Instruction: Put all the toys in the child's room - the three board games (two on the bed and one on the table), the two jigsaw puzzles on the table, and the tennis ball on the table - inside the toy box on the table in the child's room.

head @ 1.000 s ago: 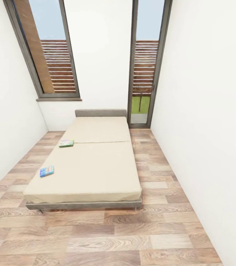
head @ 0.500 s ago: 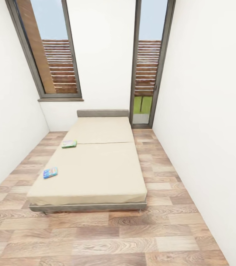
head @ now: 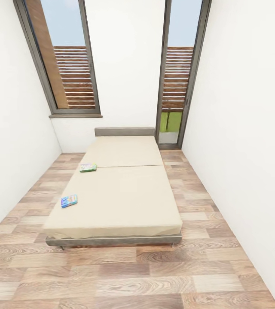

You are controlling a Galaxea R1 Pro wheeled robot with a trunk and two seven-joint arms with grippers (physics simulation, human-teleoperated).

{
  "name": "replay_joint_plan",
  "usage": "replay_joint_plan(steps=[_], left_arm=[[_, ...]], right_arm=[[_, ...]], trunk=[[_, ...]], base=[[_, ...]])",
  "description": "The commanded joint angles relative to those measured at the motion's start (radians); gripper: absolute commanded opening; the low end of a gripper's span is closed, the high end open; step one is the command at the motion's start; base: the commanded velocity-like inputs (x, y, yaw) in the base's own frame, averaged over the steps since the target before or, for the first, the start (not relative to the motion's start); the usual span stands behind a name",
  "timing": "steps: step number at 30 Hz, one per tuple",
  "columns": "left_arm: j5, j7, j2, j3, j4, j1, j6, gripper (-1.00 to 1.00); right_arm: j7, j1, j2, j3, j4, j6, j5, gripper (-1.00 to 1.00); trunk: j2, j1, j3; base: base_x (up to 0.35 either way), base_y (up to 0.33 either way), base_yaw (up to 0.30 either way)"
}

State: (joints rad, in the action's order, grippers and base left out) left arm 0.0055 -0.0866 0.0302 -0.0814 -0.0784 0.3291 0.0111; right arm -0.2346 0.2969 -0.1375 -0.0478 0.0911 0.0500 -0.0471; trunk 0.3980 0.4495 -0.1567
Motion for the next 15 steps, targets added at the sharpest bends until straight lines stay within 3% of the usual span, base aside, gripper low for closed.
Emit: replay_joint_plan(steps=[1,15], left_arm=[[0.001,-0.001,0.000,-0.008,0.000,0.001,0.001,1.00],[0.001,-0.001,0.000,-0.008,0.000,0.001,0.001,1.00]], right_arm=[[-0.002,0.001,0.000,-0.004,-0.001,0.005,-0.005,1.00],[-0.002,0.001,-0.002,-0.004,-0.001,0.004,-0.005,1.00]], trunk=[[0.002,0.001,-0.002],[0.002,0.001,-0.002]], base=[[0.000,0.282,0.000],[0.049,0.282,0.000]])
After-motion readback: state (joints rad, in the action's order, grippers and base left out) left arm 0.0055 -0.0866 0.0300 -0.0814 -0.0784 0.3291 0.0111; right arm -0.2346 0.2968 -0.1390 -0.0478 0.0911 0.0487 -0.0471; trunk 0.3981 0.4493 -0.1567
